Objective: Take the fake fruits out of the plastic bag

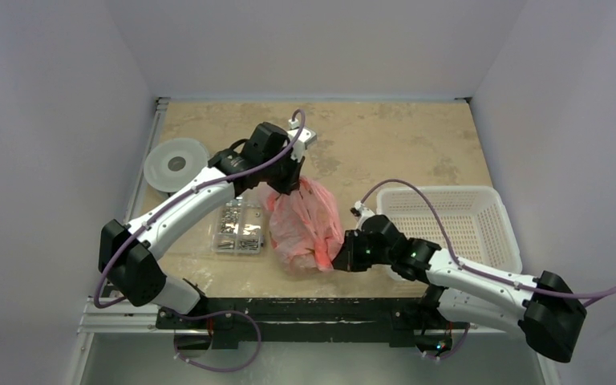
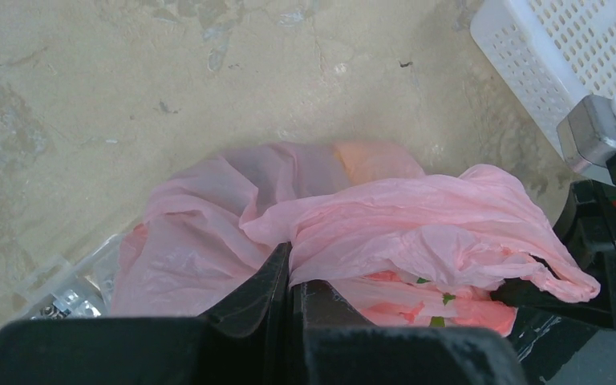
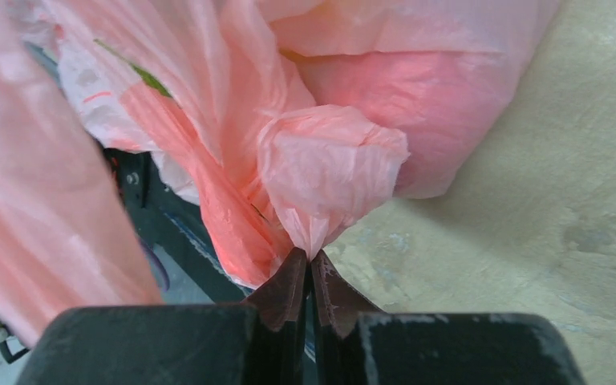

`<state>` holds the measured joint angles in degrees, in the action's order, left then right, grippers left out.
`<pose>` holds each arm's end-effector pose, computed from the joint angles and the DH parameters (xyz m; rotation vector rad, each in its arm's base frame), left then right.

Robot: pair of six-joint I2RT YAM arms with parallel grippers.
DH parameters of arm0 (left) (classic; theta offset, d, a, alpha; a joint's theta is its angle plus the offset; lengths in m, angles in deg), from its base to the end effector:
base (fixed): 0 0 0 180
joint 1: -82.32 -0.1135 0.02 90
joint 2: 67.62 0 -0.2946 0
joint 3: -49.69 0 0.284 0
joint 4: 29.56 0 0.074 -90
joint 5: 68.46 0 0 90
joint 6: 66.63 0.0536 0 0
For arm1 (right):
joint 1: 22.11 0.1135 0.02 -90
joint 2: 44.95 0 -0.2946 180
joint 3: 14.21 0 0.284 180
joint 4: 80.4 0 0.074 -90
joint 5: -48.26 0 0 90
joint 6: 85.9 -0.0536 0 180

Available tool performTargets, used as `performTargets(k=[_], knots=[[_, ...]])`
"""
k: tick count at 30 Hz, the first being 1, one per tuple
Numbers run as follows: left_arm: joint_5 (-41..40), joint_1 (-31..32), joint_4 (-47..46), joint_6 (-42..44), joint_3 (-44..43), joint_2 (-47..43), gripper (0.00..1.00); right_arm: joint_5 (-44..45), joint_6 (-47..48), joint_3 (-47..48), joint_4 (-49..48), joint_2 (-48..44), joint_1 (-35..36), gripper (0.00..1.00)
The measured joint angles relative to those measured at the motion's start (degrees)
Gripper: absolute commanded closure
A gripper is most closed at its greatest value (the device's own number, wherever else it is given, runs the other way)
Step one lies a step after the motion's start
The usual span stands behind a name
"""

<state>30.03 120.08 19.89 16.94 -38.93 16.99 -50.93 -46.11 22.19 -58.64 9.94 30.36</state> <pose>0.2835 -0.2296 0.3362 0.7243 2.3103 -0.5394 0.1253 0.1771 0.1824 -0.1436 2.5185 1.0393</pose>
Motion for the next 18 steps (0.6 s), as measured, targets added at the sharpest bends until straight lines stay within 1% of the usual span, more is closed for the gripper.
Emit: performTargets(k=[4, 8, 11, 13, 16, 18], knots=[[-0.2, -0.4, -1.0, 0.1, 0.0, -0.1, 1.0, -0.5, 2.6, 4.0, 3.6, -0.3, 0.4, 0.97], [-0.5, -0.7, -2.2, 0.1, 0.0, -0.7, 1.0, -1.3, 6.6, 7.7, 5.9, -4.8, 0.7, 0.95], [-0.6, -0.7, -2.6, 0.2, 0.0, -0.9, 1.0, -4.9, 7.3, 7.8, 3.1, -7.8, 0.9, 0.94], [-0.6, -0.7, -2.9, 0.2, 0.0, -0.9, 1.0, -7.3, 6.5, 6.5, -2.0, -8.2, 2.2, 0.94], [-0.3, -0.7, -2.6, 0.1, 0.0, -0.9, 1.0, -7.0, 4.8, 4.4, -7.9, -6.3, 7.0, 0.94], [0.4, -0.5, -1.9, 0.1, 0.0, -0.9, 1.0, -5.3, 4.1, 4.4, -10.2, -2.6, 10.6, 0.93]])
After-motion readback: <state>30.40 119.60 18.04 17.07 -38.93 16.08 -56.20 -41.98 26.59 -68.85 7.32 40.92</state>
